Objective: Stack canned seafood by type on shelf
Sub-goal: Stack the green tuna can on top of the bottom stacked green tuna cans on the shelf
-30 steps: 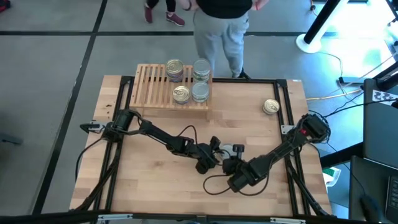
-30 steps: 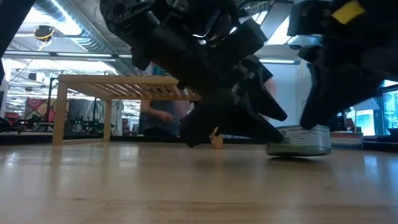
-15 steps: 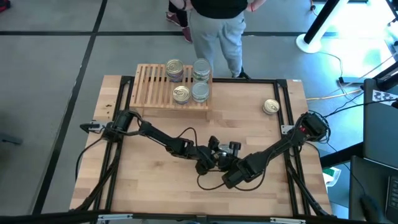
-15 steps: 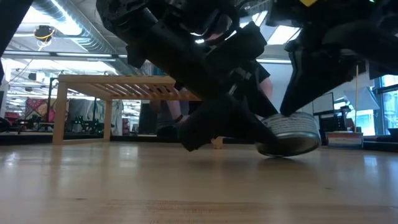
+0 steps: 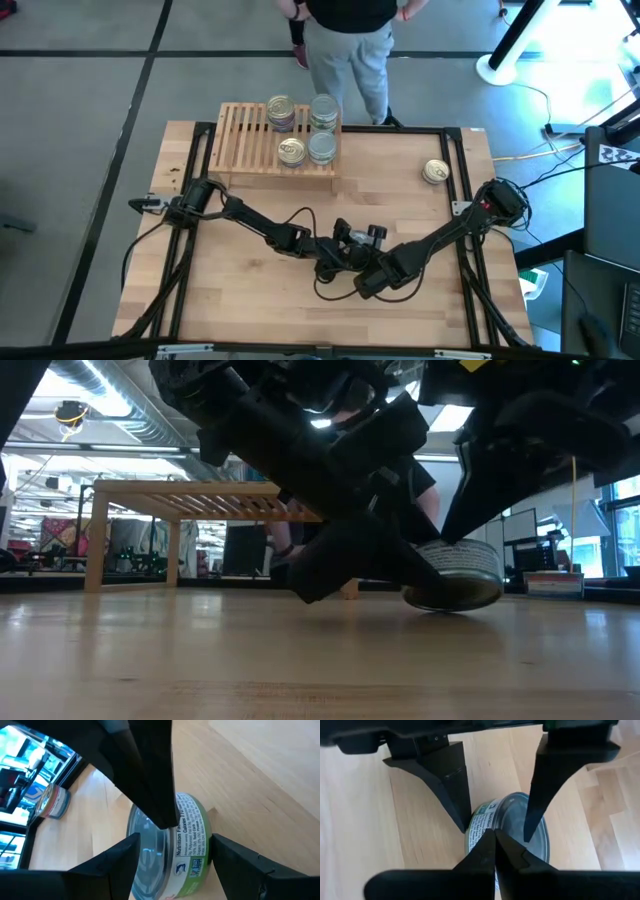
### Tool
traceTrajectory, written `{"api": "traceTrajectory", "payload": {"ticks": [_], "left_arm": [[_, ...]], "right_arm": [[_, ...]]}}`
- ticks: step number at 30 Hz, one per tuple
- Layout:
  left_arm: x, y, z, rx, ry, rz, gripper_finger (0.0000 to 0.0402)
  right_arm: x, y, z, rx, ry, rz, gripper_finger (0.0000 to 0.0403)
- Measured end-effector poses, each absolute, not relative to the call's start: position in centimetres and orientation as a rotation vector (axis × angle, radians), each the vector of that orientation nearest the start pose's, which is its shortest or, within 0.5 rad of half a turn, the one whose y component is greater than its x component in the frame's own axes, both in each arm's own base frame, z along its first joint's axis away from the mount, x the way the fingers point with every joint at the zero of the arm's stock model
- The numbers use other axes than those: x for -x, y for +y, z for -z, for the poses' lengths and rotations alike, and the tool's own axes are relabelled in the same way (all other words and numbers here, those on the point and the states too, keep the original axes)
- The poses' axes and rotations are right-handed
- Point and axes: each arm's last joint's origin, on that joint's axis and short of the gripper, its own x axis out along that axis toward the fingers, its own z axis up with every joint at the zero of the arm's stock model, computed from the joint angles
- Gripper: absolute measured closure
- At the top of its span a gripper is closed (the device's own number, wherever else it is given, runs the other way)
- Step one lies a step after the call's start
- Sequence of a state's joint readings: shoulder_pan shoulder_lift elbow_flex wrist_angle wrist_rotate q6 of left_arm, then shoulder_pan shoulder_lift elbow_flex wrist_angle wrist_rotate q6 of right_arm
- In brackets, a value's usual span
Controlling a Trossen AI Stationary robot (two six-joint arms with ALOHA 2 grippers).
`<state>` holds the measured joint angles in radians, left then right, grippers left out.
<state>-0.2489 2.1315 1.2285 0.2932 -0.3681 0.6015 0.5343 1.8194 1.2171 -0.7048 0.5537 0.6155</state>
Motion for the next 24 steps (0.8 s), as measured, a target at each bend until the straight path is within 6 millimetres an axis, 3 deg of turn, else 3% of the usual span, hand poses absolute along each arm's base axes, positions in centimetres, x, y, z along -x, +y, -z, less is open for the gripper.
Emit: {"api": "traceTrajectory", "payload": {"ticks": [24], "left_arm": [[-42.43,-9.87,-11.64,-0.787,0.631,0.027,0.0163]], "right_arm": [[-31.24,15.65,-18.24,0.055,0.995,0.378,0.0402]]}}
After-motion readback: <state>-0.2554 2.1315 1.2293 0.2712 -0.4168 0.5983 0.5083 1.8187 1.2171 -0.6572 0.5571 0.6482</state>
